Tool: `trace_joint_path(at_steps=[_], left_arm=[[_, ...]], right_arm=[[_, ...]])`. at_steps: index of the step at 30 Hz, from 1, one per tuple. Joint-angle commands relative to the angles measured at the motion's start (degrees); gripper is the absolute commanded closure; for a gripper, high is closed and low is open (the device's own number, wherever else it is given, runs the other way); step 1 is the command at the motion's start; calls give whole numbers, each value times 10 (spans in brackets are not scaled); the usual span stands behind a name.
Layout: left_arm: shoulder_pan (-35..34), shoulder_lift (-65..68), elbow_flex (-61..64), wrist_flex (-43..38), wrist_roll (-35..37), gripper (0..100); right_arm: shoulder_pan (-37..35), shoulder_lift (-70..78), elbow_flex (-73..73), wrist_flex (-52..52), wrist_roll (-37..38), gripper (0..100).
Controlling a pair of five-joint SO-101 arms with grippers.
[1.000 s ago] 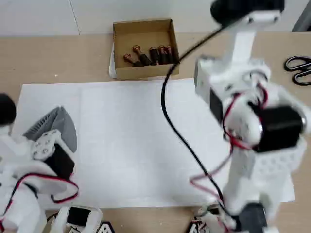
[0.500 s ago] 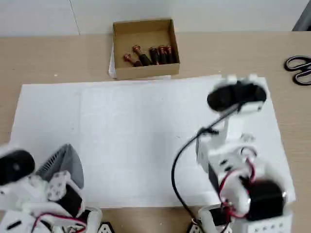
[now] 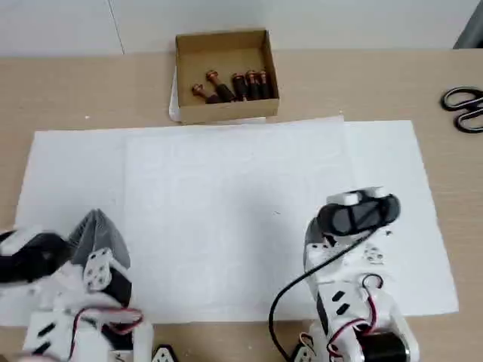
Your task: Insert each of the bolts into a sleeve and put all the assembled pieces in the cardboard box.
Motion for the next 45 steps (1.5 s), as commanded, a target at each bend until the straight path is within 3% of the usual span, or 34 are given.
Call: trace_joint_path(at_steps=[1, 12, 17, 26, 45], left_arm=[[-2, -5, 49, -58, -5, 993], [-2, -5, 228, -118, -7, 993], [-2, -5, 294, -159, -48, 993], [-4, -5, 353, -191, -76, 993], [-2, -5, 407, -192, -76, 993]], right_arm=[[19, 3, 9, -27, 6, 995], [26, 2, 80, -27, 5, 995], [27, 2, 140, -52, 5, 995], [45, 2, 234, -146, 5, 995], [44, 2, 274, -148, 5, 995]])
